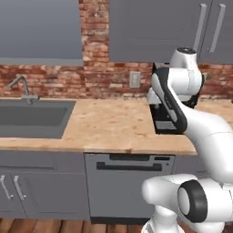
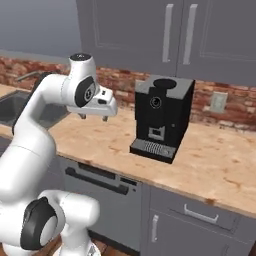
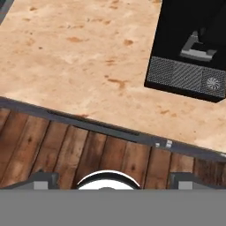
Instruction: Navigate to the stand mixer.
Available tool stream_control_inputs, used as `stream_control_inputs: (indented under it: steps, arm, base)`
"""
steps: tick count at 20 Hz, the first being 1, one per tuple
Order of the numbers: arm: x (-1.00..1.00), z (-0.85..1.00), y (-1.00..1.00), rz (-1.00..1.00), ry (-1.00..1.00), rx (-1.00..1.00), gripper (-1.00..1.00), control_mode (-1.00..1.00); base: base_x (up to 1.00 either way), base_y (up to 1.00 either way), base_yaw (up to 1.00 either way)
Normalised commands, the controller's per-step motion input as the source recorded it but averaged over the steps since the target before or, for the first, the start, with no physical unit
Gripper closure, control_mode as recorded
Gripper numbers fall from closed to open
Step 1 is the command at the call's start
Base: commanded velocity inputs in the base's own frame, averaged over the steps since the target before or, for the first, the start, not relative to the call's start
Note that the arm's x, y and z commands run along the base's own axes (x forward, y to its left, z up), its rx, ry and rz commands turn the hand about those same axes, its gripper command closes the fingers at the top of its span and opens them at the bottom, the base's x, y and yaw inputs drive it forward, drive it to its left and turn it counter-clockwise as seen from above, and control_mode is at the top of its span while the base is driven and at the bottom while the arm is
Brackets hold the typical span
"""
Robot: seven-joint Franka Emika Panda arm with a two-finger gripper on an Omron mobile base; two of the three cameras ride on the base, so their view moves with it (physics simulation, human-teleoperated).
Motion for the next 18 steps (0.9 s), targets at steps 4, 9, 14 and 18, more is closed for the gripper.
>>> stream_control_inputs:
  steps: [4,9,14,18]
  arm:
    - [0.00,0.00,0.00,0.00,0.00,0.00,-1.00,1.00]
    - [0.00,0.00,0.00,0.00,0.00,0.00,-1.00,1.00]
    - [0.00,0.00,0.00,0.00,0.00,0.00,-1.00,1.00]
    - [0.00,0.00,0.00,0.00,0.00,0.00,-1.00,1.00]
  base:
    - [-0.07,0.02,0.75]
    - [0.01,0.20,0.77]
    - [0.18,0.42,0.76]
    - [0.45,0.57,0.65]
